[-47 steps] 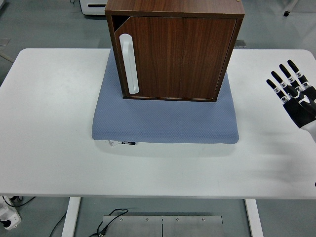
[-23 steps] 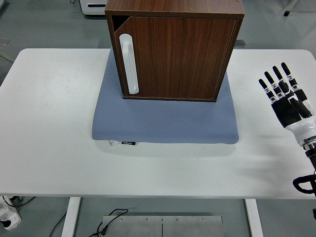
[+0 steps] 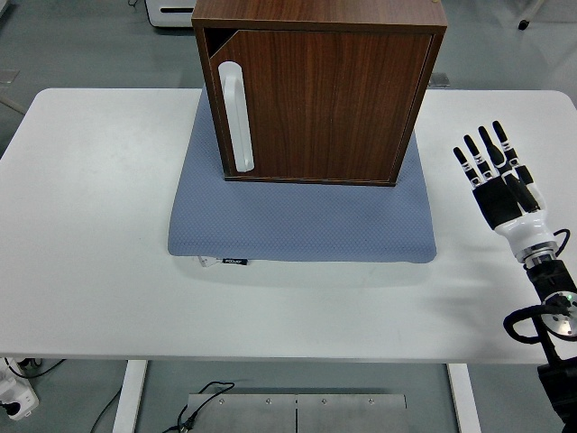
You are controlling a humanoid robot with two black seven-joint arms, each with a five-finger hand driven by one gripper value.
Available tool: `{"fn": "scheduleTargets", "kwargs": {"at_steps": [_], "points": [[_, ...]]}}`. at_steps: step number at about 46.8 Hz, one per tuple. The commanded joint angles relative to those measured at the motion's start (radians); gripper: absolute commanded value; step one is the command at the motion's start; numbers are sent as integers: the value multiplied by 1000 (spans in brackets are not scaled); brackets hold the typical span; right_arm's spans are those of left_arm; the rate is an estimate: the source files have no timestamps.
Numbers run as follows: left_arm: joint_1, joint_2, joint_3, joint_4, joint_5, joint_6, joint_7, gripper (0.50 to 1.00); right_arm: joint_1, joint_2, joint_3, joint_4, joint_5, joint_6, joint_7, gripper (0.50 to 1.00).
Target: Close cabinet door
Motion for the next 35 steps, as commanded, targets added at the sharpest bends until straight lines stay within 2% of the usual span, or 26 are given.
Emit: {"fn": "scheduleTargets", "kwargs": {"at_steps": [1, 12, 35], "points": [[1, 0, 0, 0, 0, 0, 0, 1000, 22, 23, 0, -23, 1, 0, 1, 1000], [-1, 0, 0, 0, 0, 0, 0, 1000, 63, 29, 0, -81, 1, 0, 17, 1000], [1, 0, 0, 0, 0, 0, 0, 1000, 71, 29, 0, -86, 1, 0, 20, 1000]]}}
